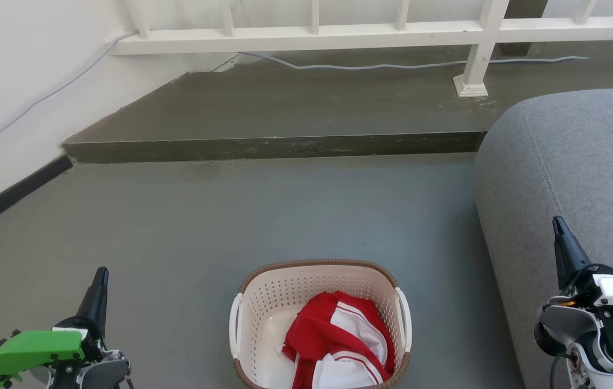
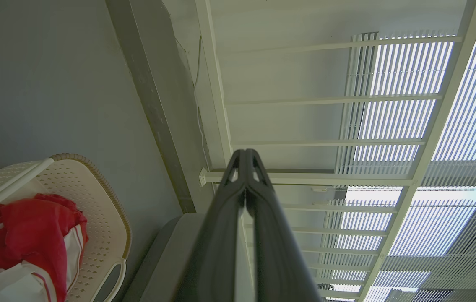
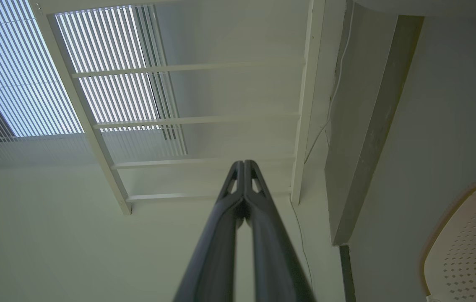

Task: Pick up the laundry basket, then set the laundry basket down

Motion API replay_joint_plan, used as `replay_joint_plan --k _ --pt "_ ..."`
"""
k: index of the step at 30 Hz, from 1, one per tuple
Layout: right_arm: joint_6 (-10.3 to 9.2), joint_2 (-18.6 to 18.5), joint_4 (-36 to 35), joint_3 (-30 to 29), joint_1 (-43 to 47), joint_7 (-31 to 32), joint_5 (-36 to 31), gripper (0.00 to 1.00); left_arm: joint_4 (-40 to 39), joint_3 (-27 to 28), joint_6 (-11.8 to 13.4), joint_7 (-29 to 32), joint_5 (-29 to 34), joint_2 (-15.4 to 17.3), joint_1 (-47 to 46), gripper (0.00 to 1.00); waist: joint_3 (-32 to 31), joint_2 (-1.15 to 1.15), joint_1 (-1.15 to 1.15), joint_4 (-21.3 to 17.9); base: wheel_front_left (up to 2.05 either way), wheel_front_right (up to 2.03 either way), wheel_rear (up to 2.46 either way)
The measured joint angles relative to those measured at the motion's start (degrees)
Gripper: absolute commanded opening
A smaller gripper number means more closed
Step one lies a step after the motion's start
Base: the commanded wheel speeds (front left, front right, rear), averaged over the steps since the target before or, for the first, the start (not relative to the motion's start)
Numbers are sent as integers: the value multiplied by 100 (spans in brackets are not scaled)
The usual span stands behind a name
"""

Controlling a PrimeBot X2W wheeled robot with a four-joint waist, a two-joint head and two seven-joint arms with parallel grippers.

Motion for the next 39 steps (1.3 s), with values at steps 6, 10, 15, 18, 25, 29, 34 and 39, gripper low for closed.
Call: replay_joint_plan --k 6,10,15,18,25,29,34,39 --pt "0 1 0 -4 0 0 0 0 -1 2 0 1 1 -1 0 0 0 0 0 0 0 0 0" --pt "0 2 -1 -7 0 0 0 0 -1 3 0 1 1 -2 0 0 0 0 0 0 0 0 0" --pt "0 2 -1 -9 0 0 0 0 -2 4 0 1 12 -3 0 0 0 0 0 0 0 0 0" --pt "0 3 -1 -11 0 1 -1 0 -2 5 0 1 16 -4 0 0 0 0 0 0 0 0 0" --pt "0 7 -2 -15 0 7 -9 0 -3 9 0 1 16 -9 0 0 0 0 0 0 0 0 0" --pt "1 14 -2 -16 0 8 -27 0 -3 10 0 2 18 -12 0 0 0 0 0 0 0 0 0" --pt "1 20 -2 -21 0 8 -36 0 -4 12 0 2 18 -13 0 0 0 0 0 0 0 0 0" --pt "1 22 -3 -26 0 8 -41 0 -5 14 0 9 19 -14 0 0 0 0 0 0 0 0 0"
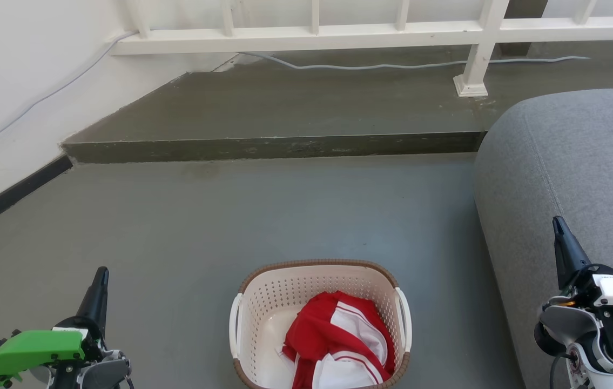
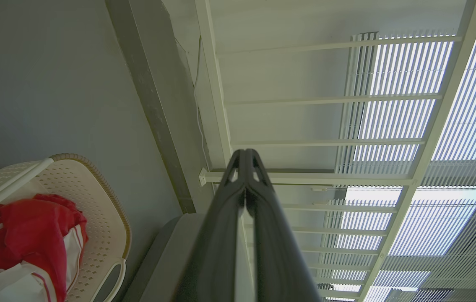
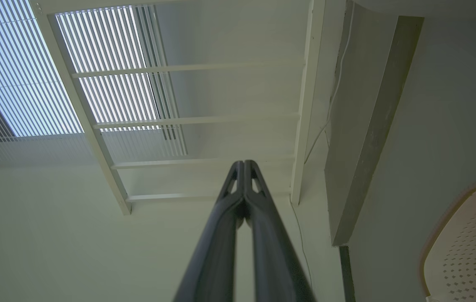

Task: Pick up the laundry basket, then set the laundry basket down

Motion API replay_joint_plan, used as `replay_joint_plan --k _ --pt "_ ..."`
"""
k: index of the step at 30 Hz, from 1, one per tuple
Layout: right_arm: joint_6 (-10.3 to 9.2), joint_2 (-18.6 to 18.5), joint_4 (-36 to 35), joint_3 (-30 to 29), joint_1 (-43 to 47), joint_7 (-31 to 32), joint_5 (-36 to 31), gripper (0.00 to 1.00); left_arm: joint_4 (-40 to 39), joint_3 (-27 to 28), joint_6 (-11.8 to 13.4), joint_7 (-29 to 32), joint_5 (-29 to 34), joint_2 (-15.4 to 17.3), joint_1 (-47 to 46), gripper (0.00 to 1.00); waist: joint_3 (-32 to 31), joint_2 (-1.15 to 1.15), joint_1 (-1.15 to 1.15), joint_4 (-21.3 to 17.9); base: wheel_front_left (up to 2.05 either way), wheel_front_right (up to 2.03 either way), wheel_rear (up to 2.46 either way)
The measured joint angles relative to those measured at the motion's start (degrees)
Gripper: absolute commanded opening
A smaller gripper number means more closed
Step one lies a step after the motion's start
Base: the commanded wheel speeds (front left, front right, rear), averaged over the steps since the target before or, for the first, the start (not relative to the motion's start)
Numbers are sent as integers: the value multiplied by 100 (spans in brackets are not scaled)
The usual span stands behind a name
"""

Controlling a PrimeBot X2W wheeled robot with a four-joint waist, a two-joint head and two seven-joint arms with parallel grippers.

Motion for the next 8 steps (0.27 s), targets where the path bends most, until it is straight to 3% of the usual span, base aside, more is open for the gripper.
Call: replay_joint_plan --k 8 --pt "0 12 -1 -3 0 1 0 0 -1 3 0 1 14 -1 0 0 0 0 0 0 0 0 0"
